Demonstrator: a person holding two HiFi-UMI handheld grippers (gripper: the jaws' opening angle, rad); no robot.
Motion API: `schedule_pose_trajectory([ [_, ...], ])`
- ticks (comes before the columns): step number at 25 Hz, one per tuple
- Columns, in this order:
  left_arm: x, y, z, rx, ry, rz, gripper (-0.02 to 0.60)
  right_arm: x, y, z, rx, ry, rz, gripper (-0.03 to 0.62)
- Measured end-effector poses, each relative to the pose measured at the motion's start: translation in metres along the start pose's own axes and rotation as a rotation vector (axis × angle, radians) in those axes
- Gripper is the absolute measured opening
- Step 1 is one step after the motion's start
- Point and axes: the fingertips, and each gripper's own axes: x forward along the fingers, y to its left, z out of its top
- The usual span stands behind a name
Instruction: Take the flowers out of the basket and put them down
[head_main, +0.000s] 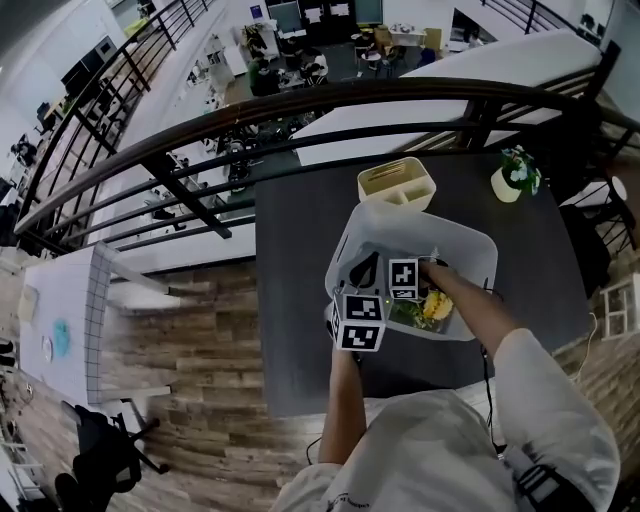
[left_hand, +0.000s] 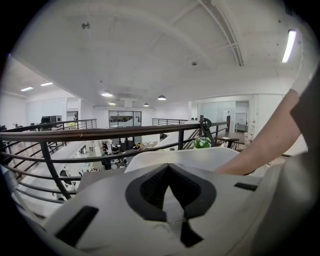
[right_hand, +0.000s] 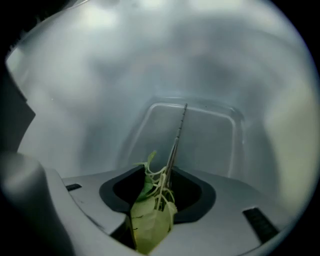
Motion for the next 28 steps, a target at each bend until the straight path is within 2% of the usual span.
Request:
schedule_pose_trajectory([
  [2,0.001,0.001,0.000,-0.001,-0.004,0.005,0.025,-0.001,-0.003,0.000,0.031,-0.020,0.001,0.154],
  [8,0.004,0.005,0.001,0.004,0.000,0.014,0.023,-0.035,-0.021,0.010,0.152,-0.157,-0.024,0.106],
  [14,0.004,0.008,0.001,0.000,-0.001,0.033,0.023,-0.076,-0.030,0.019,0.284,-0.390,-0.004,0.095],
  [17,0.002,0.006,0.000,-0.002,0.003,0.033,0.023,-0.101,-0.026,0.020,0.289,-0.483,-0.020,0.094],
  [23,0.000,0.007,-0.001,0.003,0.001,0.050,0.023,-0.171,-0.028,0.032,0.383,-0.814,-0.045,0.094],
  [28,-0.001,0.010,-0.003,-0.001,0.000,0.072,0.023,-0.220,-0.026,0.033,0.397,-0.968,-0.084,0.094],
])
